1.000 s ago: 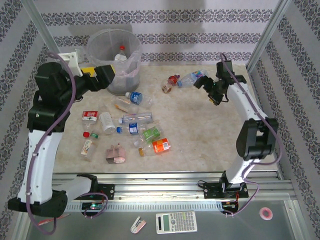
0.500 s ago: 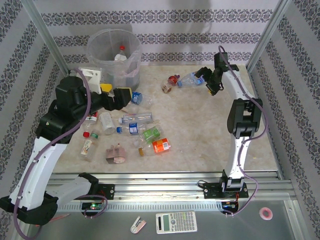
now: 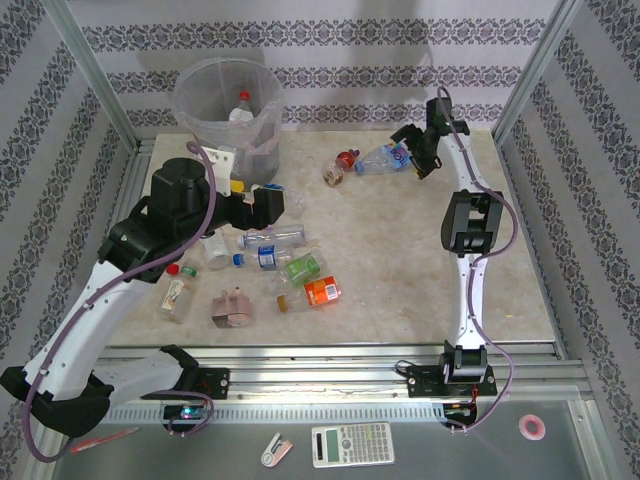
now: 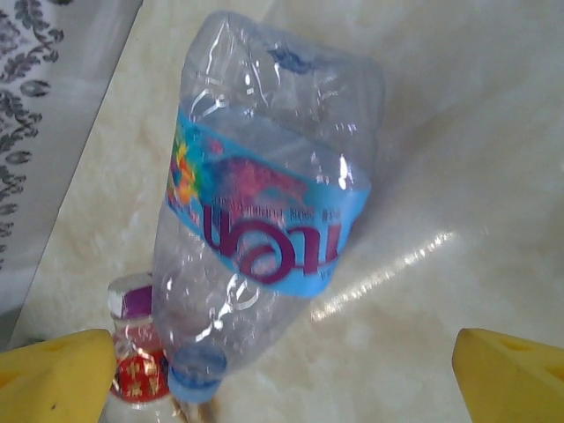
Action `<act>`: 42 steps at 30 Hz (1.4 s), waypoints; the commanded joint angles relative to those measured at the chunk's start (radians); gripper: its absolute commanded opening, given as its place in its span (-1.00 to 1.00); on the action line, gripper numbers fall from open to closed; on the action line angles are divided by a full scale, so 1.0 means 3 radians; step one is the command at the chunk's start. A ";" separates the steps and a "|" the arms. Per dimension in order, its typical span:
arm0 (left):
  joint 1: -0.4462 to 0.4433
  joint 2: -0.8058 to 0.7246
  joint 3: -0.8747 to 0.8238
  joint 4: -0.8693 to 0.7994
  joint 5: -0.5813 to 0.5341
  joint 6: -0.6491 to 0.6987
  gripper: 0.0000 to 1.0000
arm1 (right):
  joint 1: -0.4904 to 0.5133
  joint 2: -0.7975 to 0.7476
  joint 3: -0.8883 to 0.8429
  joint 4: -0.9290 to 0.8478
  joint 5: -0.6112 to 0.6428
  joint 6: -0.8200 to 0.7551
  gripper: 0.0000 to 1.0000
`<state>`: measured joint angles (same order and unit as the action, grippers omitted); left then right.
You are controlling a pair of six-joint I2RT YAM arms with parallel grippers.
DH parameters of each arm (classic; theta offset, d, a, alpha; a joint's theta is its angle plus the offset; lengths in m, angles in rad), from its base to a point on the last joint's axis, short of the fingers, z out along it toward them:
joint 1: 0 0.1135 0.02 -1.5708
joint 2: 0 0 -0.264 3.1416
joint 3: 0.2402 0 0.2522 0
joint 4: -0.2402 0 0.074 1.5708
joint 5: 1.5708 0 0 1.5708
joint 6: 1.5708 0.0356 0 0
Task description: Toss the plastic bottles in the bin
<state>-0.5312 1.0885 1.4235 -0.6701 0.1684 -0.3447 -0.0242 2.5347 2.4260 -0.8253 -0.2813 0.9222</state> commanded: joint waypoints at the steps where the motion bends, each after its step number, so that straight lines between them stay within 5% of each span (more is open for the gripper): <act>1: -0.0069 -0.0022 0.0000 -0.0068 -0.0247 -0.0093 1.00 | -0.0021 0.0227 0.0310 -0.0180 -0.0040 0.0127 0.95; 15: -0.0142 -0.0140 -0.0082 -0.0190 -0.0678 -0.0216 1.00 | 0.0029 0.0659 0.0751 -0.0511 0.0210 0.0014 0.88; 25: -0.0143 -0.0124 -0.0075 -0.0175 -0.0684 -0.0105 1.00 | 0.0090 0.0680 0.0749 -0.0721 0.0273 -0.0196 0.64; 42: -0.0142 -0.0141 -0.0234 -0.0004 -0.0582 -0.0092 1.00 | 0.0440 0.0004 -0.0428 -0.0838 0.0500 -0.0875 0.56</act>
<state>-0.5575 1.0565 1.3602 -0.6987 -0.0158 -0.3927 0.0814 2.5599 2.3863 -0.9760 -0.1928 0.7372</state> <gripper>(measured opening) 0.998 0.782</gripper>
